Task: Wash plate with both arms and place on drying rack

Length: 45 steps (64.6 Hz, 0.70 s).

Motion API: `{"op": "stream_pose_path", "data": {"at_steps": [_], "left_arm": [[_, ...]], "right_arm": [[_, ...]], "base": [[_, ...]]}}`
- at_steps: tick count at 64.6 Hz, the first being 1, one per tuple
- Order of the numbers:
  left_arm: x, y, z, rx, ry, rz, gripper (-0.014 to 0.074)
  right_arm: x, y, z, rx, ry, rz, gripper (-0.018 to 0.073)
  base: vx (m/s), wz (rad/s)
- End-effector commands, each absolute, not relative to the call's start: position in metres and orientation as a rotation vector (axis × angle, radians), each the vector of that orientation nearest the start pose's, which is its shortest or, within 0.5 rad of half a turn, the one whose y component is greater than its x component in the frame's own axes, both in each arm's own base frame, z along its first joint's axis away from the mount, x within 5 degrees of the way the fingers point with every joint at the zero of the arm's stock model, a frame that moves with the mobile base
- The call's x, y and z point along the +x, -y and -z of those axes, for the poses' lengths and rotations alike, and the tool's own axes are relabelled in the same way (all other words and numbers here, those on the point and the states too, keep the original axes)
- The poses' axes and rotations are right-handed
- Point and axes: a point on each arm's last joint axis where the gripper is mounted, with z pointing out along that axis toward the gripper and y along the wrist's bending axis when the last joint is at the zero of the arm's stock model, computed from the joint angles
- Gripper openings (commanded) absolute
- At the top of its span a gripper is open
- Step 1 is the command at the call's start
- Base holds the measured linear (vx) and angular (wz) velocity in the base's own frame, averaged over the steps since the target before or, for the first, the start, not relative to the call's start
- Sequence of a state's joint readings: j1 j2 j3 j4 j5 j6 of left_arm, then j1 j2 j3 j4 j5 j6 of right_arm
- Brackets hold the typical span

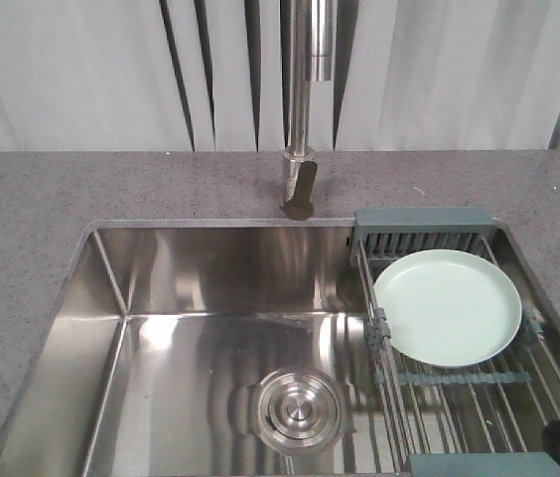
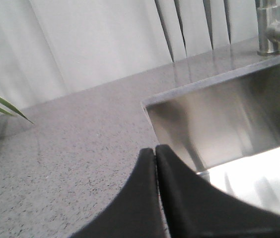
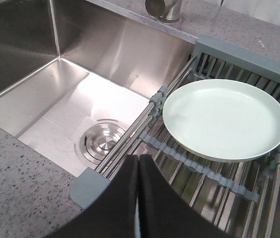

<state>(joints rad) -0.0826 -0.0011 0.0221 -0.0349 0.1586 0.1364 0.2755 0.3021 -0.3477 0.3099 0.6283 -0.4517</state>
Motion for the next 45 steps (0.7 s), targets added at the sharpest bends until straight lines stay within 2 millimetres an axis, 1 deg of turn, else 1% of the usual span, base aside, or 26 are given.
{"op": "stream_pose_path", "data": {"at_steps": [1,10,20,45], "left_arm": [[0.0545,0.0032,-0.2054,0.112,-1.549,-0.024,-0.0006],[0.0543,0.0009,-0.2013,0.006,-1.597,0.016,-0.0006],[0.0543,-0.0012,-0.2012,-0.078,-1.597,0.035,-0.0006],[0.0543,-0.0019,-0.2014,-0.095,-1.597,0.031,-0.0006]], "right_arm": [[0.0633,-0.0342,-0.2712,-0.548,-1.885,-0.235,-0.0004],[0.0633,-0.0342,-0.2711,-0.549,-1.886,-0.236,-0.0004],[0.0633,-0.0342,-0.2711,-0.549,-1.886,-0.236,-0.0004],[0.0633,-0.0342,-0.2711,-0.549,-1.886,-0.236,-0.0004]], "base": [[0.00,0.00],[0.00,0.00],[0.00,0.00],[0.00,0.00]]}}
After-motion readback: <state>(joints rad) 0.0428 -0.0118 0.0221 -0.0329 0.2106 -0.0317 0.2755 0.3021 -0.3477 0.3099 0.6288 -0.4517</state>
